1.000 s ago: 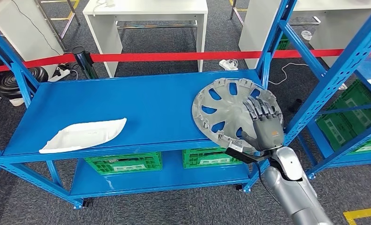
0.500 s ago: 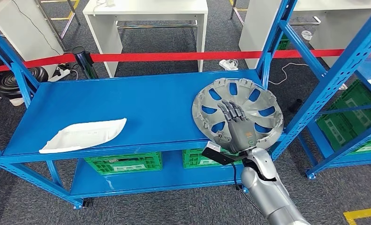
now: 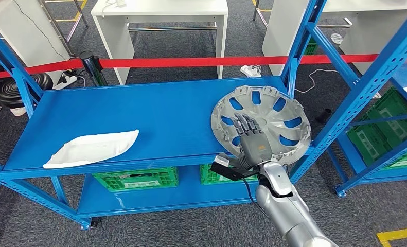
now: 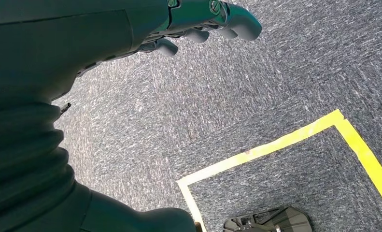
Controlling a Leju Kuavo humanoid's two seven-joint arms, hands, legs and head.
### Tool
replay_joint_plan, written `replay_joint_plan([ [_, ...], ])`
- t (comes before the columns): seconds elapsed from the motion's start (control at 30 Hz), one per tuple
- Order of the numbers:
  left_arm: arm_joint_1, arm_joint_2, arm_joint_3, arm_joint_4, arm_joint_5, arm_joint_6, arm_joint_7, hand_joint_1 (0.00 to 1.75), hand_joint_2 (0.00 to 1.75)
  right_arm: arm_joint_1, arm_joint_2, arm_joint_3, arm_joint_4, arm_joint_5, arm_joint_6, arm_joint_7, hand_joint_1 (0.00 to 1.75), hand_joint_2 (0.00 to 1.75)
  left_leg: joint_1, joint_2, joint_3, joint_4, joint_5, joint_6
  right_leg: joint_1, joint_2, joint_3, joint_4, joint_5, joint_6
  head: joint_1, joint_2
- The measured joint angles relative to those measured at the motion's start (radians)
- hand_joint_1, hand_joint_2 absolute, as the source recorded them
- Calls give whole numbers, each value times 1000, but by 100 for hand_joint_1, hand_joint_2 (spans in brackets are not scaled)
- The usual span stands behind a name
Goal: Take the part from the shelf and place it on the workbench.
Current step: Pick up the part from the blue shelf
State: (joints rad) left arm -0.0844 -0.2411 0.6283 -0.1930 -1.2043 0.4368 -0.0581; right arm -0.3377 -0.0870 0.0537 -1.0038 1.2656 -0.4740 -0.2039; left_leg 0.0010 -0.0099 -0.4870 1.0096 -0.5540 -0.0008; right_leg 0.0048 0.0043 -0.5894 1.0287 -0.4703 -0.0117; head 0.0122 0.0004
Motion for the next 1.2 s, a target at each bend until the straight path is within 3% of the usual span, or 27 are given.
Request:
replay_joint_plan([
  [0.1, 2, 0, 0, 0, 0, 0, 2, 0, 175, 0, 0, 2, 20, 18, -7, 19, 0, 0, 0, 0, 0, 0, 0, 0, 0, 0, 0, 0, 0, 0, 0, 0],
  [0.23, 4, 0, 0, 0, 0, 0, 4, 0, 175, 6, 3, 5, 38, 29, -9, 42, 0, 175, 0, 0, 0, 0, 0, 0, 0, 0, 0, 0, 0, 0, 0, 0],
  [0.77, 14, 5, 0, 0, -16, -11, 14, 0, 175, 92, 8, -23, 2, 90, 31, 93, 0, 175, 0, 0, 0, 0, 0, 0, 0, 0, 0, 0, 0, 0, 0, 0],
  [1.2, 22, 8, 3, 0, -9, -10, 9, 0, 175, 94, 11, -38, -13, 164, 46, 106, 0, 175, 0, 0, 0, 0, 0, 0, 0, 0, 0, 0, 0, 0, 0, 0],
])
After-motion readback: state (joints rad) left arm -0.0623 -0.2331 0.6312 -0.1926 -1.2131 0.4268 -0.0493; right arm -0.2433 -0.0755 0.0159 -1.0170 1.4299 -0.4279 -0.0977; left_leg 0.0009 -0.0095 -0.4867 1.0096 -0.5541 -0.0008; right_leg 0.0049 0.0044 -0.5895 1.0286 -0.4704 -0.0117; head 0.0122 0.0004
